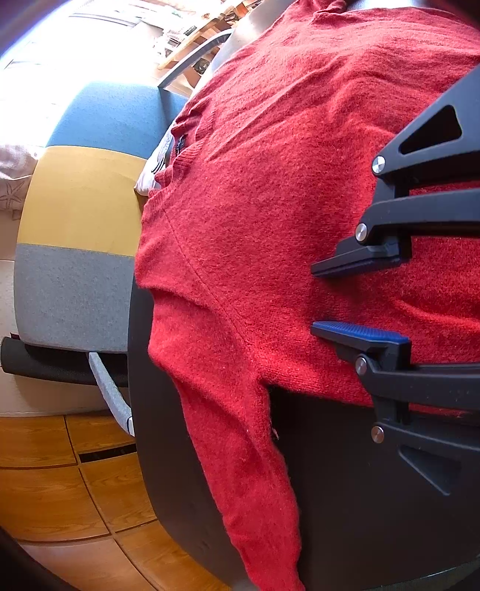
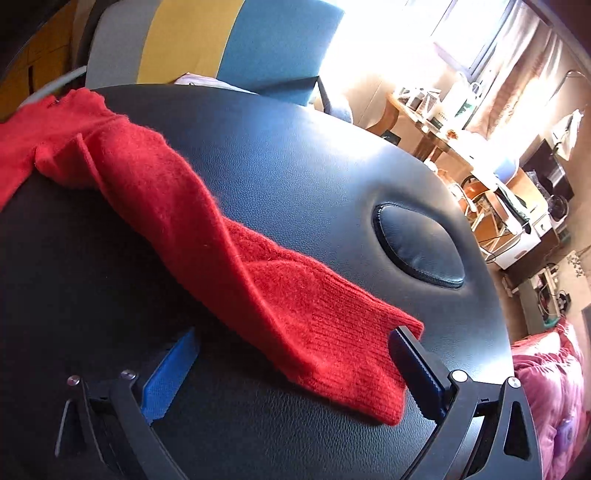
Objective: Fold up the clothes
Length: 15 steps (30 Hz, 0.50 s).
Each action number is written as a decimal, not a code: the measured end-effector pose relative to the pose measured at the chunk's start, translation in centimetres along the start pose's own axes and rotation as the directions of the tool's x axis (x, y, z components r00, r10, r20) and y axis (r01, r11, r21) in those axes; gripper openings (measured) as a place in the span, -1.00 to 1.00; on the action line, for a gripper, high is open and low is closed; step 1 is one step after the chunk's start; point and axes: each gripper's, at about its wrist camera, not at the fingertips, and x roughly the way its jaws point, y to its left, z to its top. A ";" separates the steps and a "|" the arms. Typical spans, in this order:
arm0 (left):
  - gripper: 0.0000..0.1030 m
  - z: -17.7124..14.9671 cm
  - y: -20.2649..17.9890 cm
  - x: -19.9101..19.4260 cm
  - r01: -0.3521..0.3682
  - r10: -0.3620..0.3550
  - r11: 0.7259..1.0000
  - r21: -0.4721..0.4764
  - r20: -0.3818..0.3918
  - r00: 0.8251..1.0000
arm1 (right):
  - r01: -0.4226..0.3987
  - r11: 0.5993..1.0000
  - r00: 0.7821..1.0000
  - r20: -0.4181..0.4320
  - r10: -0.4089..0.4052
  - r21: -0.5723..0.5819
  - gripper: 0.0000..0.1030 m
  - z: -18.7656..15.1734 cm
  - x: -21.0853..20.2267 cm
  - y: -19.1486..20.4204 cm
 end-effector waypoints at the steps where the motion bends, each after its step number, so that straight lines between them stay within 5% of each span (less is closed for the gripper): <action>1: -0.53 0.0 0.0 0.0 -0.002 0.002 1.000 0.000 0.000 1.000 | -0.034 0.999 0.999 -0.007 0.034 0.001 0.99 0.2 0.5 -0.4; 5: -0.53 0.0 0.3 -0.1 0.002 -0.002 1.000 -0.014 0.001 1.000 | -0.141 0.990 0.987 -0.080 0.141 0.012 0.97 1.2 1.7 -1.5; 9: -0.53 -0.1 0.7 -0.2 0.014 -0.014 1.000 -0.027 0.004 1.000 | -0.223 0.974 0.966 -0.125 0.225 0.026 -0.02 2.0 1.2 -1.3; 11: -0.53 -0.1 0.9 -0.2 0.025 -0.025 0.999 -0.038 0.006 1.000 | -0.257 0.964 0.951 -0.161 0.265 0.065 -0.23 2.2 0.7 -0.9; 13: -0.53 -0.2 1.2 -0.2 0.041 -0.040 0.998 -0.054 0.009 0.999 | -0.320 0.937 0.922 -0.180 0.342 0.140 -0.43 2.4 0.3 -0.9; 15: -0.52 -0.2 1.5 -0.2 0.060 -0.060 0.996 -0.072 0.012 0.998 | -0.447 0.857 0.858 -0.150 0.492 0.258 -0.72 2.4 -0.4 -0.9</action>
